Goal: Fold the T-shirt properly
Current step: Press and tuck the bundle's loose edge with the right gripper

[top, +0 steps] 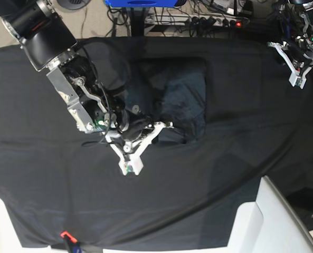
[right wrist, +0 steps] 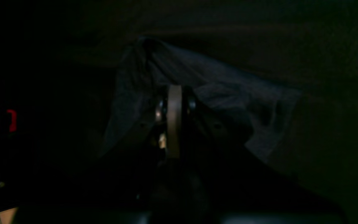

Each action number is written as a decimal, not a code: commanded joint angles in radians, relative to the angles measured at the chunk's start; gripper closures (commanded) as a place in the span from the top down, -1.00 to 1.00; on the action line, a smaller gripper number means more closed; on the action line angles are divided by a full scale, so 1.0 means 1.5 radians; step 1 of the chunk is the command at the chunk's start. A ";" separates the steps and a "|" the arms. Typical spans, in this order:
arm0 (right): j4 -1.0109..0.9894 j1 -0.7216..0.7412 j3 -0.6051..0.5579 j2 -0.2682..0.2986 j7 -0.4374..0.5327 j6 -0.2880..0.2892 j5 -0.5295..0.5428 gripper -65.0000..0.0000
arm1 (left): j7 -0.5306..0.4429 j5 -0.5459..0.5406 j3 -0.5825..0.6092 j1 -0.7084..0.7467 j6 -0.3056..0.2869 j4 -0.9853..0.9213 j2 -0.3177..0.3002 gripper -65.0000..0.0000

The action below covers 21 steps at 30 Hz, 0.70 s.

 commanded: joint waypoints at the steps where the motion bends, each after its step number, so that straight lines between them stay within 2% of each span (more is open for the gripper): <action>1: 0.012 0.015 0.003 -0.002 0.017 0.006 -0.001 -1.00 | -0.014 -0.002 -0.003 0.001 0.004 0.008 -0.013 -1.00; 6: 0.012 0.015 0.003 -0.001 0.042 0.029 -0.001 -1.00 | -0.015 -0.002 -0.003 -0.002 0.004 0.007 -0.013 -1.00; 12: -0.053 0.022 0.005 -0.004 0.044 0.028 -0.002 -1.00 | -0.015 -0.002 -0.003 -0.002 0.004 0.007 -0.013 -1.00; 18: -0.089 0.026 0.005 -0.001 0.082 0.026 -0.002 -1.00 | -0.015 -0.002 -0.003 0.001 0.004 0.014 -0.013 -1.00; 20: -0.091 0.026 0.005 -0.001 0.082 0.026 -0.002 -0.82 | -0.015 -0.009 0.011 0.005 0.004 0.028 -0.012 -1.00; 21: -0.090 0.026 0.005 -0.001 0.082 0.025 -0.002 -0.66 | -0.015 -0.009 0.022 0.013 0.004 0.040 -0.012 -1.00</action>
